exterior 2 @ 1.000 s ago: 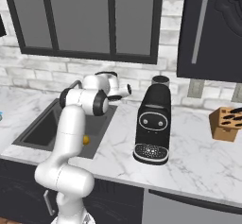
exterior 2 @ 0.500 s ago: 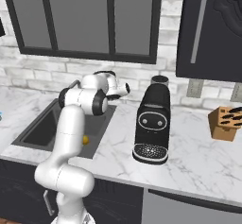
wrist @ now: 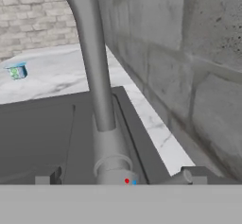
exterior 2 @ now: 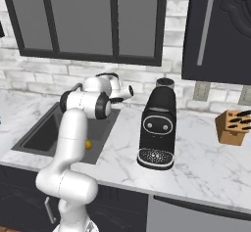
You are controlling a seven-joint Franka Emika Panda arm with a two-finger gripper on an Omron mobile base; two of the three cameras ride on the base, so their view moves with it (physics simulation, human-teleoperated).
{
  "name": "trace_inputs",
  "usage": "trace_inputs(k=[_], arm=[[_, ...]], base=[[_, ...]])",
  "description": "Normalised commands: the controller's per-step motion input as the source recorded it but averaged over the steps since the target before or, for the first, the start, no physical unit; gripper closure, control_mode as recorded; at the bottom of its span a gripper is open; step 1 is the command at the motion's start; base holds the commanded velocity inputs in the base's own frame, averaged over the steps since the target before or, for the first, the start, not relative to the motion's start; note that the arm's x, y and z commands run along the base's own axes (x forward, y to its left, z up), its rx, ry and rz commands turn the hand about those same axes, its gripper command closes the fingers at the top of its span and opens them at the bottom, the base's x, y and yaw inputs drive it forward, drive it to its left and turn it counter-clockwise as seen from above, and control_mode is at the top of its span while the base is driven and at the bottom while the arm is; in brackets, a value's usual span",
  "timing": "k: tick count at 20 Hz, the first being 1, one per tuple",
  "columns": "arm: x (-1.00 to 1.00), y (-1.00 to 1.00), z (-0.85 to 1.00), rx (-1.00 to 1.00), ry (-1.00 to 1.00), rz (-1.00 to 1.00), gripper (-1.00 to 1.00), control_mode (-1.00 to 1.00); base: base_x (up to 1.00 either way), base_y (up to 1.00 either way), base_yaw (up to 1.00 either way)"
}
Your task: Turn on the sink faucet. Then move the lemon from the counter to the sink. Turn off the sink. Move the vegetable from the sink to the pot next to the stove. Finally move the pot to the rear left burner.
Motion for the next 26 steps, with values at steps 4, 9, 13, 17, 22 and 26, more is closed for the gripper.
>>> trace_inputs(k=[4, 9, 13, 17, 22, 26], arm=[[-0.03, -0.04, 0.0, 0.0, -0.02, 0.0, -1.0, -1.0], [-0.01, -0.35, 0.0, 0.02, -0.08, 0.0, -1.0, -1.0], [-0.01, -0.37, 0.0, 0.02, -0.07, 0.0, -1.0, -1.0], [-0.17, -0.24, 0.04, 0.02, -0.05, 0.0, -1.0, -1.0], [-0.67, -0.04, 0.22, 0.01, -0.05, 0.0, -1.0, -1.0], [-0.78, 0.01, 0.27, 0.0, -0.02, -0.01, -1.0, -1.0]], base=[[0.0, 0.0, 0.0], [0.0, 0.0, 0.0], [0.0, 0.0, 0.0], [0.0, 0.0, 0.0], [0.0, 0.0, 0.0], [0.0, 0.0, 0.0]])
